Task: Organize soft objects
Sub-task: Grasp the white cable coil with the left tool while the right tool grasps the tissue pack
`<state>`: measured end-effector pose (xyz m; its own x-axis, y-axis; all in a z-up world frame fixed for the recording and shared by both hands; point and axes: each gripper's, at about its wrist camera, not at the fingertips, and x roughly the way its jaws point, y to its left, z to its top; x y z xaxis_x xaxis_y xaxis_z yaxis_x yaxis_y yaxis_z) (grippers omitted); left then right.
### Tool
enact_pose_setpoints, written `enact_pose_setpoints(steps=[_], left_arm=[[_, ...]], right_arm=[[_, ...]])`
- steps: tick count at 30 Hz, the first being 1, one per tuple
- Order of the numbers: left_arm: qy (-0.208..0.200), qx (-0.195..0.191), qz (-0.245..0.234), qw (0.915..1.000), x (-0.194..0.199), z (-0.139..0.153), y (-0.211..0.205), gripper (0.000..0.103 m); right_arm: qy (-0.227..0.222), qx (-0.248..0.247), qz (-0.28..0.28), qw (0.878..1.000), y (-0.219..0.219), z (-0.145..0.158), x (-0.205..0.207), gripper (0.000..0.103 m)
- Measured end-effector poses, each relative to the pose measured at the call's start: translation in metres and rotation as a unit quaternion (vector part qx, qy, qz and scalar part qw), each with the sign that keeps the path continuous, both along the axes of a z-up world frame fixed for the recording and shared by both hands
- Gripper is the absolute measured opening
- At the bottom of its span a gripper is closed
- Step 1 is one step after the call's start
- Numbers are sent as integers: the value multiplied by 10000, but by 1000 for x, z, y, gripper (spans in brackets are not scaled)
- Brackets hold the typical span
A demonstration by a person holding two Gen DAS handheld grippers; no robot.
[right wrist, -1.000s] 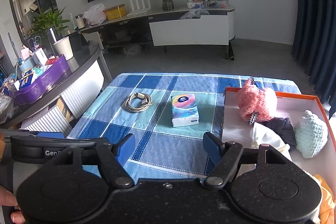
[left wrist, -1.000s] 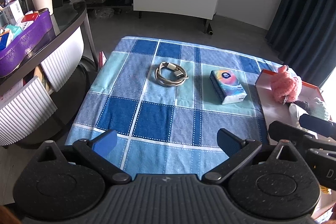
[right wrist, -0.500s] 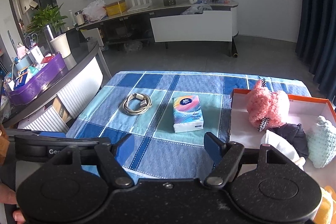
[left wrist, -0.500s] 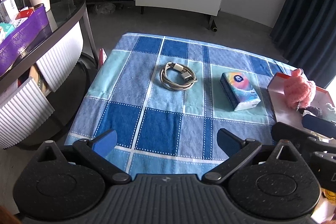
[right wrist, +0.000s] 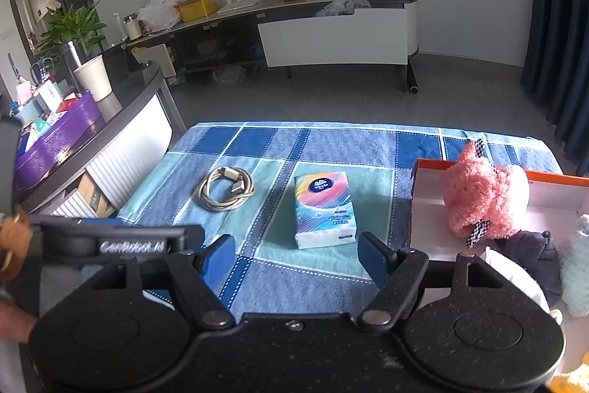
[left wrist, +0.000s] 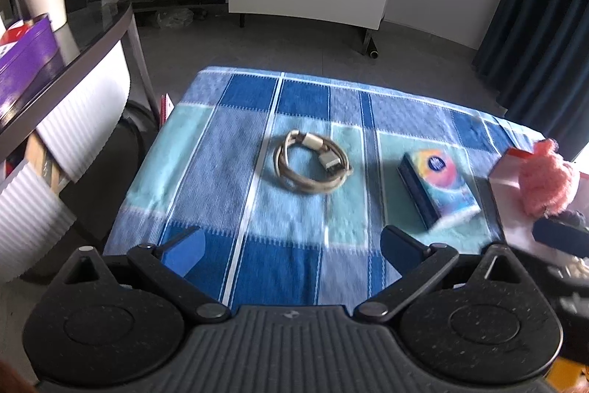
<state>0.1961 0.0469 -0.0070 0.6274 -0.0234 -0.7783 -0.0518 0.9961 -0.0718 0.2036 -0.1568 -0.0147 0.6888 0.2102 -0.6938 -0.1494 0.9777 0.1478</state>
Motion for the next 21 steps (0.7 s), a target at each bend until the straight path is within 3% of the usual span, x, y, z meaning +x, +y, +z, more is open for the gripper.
enact_pose_setpoints(steps=[17, 20, 21], left_arm=[[11, 213, -130, 9997, 69, -38, -14, 103], [-120, 378, -276, 9988, 68, -41, -15, 96], [-202, 455, -366, 9981, 66, -41, -16, 88]], right_arm=[[109, 80, -166, 9998, -16, -15, 26, 88], [158, 100, -132, 9997, -14, -17, 30, 89], [177, 119, -116, 9997, -13, -18, 32, 89]])
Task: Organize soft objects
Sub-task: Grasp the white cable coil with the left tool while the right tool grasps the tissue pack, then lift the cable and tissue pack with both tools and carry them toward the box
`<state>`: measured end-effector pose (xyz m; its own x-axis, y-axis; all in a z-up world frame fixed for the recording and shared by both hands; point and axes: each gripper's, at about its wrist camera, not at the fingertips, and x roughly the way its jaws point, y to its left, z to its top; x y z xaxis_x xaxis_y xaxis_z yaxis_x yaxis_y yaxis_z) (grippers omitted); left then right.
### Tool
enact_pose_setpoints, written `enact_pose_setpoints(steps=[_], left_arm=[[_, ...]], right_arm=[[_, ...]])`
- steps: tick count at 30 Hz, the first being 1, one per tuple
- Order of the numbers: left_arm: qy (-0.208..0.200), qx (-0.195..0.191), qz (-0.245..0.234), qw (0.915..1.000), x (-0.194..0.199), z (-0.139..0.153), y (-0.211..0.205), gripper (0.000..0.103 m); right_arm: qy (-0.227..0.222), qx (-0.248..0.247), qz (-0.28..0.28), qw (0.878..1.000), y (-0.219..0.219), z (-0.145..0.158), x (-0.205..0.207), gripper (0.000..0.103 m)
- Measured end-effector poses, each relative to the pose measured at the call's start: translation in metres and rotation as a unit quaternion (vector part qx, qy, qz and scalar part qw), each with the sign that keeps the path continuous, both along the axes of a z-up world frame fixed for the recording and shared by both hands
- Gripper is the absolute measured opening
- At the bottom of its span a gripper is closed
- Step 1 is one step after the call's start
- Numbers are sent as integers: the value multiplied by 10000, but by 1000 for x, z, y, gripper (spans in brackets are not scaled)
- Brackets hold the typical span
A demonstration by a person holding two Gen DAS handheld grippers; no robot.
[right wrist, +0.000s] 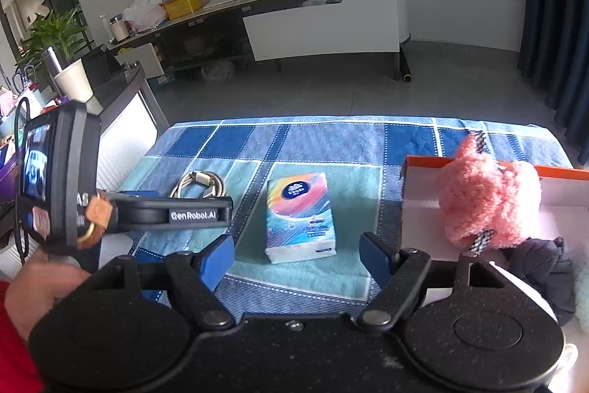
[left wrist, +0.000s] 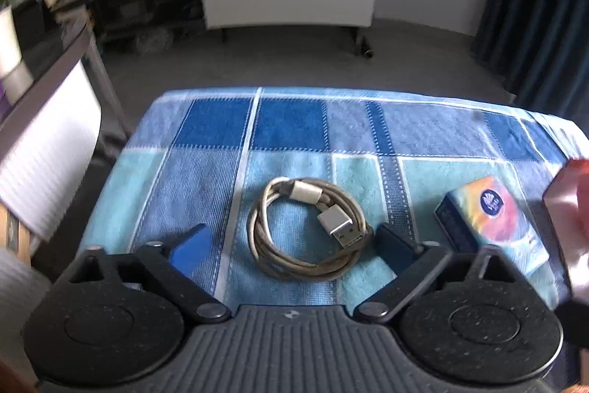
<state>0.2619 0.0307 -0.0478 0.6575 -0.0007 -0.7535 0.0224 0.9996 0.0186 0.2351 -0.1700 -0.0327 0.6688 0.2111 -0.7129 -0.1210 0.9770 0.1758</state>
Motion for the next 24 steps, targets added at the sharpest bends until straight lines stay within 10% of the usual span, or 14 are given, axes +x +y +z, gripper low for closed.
enact_pose_setpoints(steps=[2, 17, 19, 24], left_arm=[[-156, 7, -203, 9997, -5, 2, 0, 73], [-123, -149, -258, 9995, -48, 24, 12, 72], [-96, -172, -218, 9996, -55, 25, 12, 72], [-109, -118, -198, 9997, -68, 31, 10, 72]], right_arm=[[47, 15, 38, 10000, 2, -1, 4, 89], [409, -247, 245, 9986, 20, -32, 53, 89], [438, -314, 278, 9982, 24, -35, 55, 67], [346, -305, 259, 9986, 26, -29, 42, 64]])
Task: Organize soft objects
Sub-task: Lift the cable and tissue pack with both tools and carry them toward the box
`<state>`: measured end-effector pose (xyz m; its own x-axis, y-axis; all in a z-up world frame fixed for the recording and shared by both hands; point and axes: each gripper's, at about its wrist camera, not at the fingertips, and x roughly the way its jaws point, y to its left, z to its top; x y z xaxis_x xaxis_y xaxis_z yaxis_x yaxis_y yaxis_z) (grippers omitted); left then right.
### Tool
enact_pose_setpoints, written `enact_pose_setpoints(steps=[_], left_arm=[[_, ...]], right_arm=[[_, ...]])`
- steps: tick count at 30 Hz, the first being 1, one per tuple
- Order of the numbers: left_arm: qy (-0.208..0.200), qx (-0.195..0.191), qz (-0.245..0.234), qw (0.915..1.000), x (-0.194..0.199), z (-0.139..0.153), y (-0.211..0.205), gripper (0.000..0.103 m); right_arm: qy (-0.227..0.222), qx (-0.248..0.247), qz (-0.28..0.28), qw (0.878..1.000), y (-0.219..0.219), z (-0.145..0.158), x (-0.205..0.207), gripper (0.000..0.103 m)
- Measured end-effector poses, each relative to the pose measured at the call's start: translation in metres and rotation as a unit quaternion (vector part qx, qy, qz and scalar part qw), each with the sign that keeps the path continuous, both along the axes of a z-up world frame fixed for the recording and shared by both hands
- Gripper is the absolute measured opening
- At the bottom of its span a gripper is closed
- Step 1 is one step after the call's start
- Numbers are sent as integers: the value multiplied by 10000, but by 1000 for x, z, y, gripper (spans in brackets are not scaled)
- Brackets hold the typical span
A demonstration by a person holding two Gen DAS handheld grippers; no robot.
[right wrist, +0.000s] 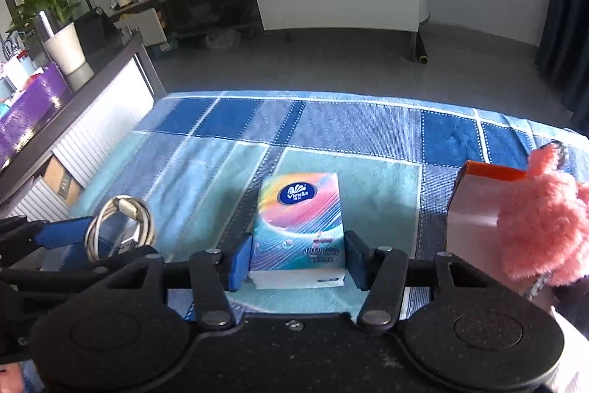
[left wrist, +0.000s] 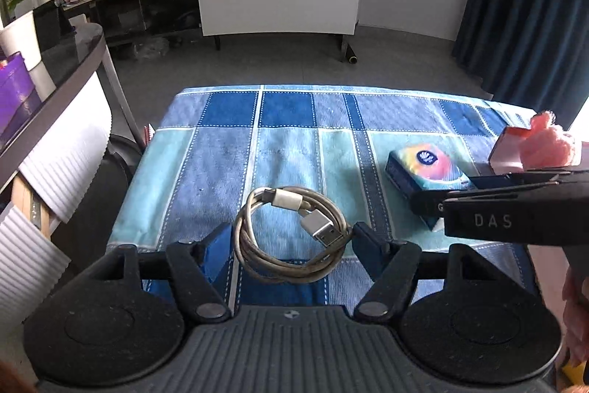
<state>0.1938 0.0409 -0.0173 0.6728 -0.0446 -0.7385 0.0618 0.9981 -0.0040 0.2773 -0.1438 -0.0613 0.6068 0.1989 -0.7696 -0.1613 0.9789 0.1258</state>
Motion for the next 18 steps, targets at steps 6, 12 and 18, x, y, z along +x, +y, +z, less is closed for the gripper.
enact_pose_setpoints(steps=[6, 12, 18], left_arm=[[-97, -74, 43, 9999, -16, 12, 1, 72], [-161, -186, 68, 9997, -38, 24, -2, 72], [-240, -140, 34, 9996, -60, 33, -10, 72]], right_arm=[[-147, 179, -59, 9997, -2, 20, -31, 64], [-347, 412, -120, 9985, -7, 42, -67, 64], [-477, 477, -185, 9975, -10, 57, -100, 64]])
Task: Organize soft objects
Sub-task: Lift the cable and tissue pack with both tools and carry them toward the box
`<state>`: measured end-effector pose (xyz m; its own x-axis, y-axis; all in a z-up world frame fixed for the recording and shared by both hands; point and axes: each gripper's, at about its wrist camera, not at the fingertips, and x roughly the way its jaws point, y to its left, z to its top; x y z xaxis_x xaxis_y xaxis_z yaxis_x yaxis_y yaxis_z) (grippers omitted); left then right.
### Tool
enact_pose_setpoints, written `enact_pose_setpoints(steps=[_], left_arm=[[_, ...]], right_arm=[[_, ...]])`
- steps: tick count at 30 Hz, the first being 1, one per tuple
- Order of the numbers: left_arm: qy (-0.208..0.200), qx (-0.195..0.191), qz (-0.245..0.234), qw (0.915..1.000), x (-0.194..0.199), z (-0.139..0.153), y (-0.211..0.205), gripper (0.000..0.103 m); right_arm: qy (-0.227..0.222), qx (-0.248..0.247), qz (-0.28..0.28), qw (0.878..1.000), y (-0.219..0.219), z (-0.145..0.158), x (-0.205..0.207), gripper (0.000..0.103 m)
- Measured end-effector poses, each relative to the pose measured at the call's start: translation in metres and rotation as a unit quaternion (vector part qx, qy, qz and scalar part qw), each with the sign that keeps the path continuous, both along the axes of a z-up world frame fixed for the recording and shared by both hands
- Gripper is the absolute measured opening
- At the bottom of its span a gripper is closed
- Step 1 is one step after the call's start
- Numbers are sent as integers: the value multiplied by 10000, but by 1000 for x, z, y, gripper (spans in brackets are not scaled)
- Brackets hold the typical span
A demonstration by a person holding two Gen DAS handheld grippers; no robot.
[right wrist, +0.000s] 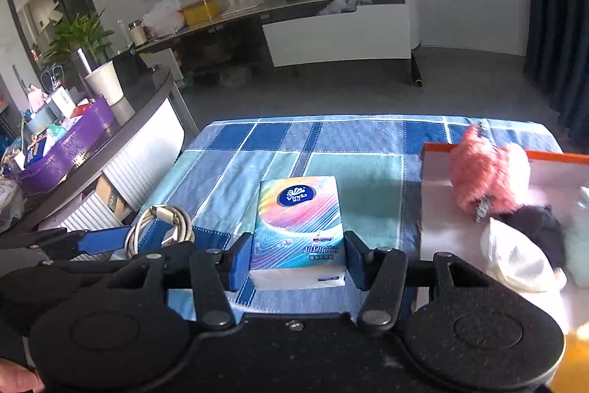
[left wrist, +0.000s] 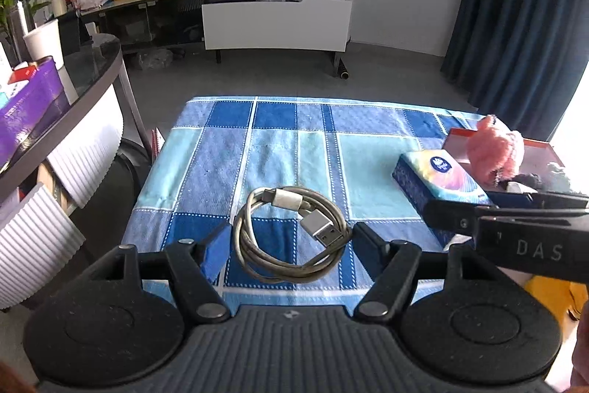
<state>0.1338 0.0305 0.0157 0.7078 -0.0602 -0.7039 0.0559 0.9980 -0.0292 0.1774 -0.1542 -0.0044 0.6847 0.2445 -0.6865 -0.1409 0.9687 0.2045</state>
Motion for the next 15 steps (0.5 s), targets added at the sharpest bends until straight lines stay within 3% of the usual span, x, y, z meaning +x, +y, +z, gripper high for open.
enact_pose_setpoints(steps=[15], left_arm=[[-148, -17, 1, 9999, -35, 20, -13, 72]], right_arm=[[-197, 144, -272, 9993, -17, 20, -51, 64]])
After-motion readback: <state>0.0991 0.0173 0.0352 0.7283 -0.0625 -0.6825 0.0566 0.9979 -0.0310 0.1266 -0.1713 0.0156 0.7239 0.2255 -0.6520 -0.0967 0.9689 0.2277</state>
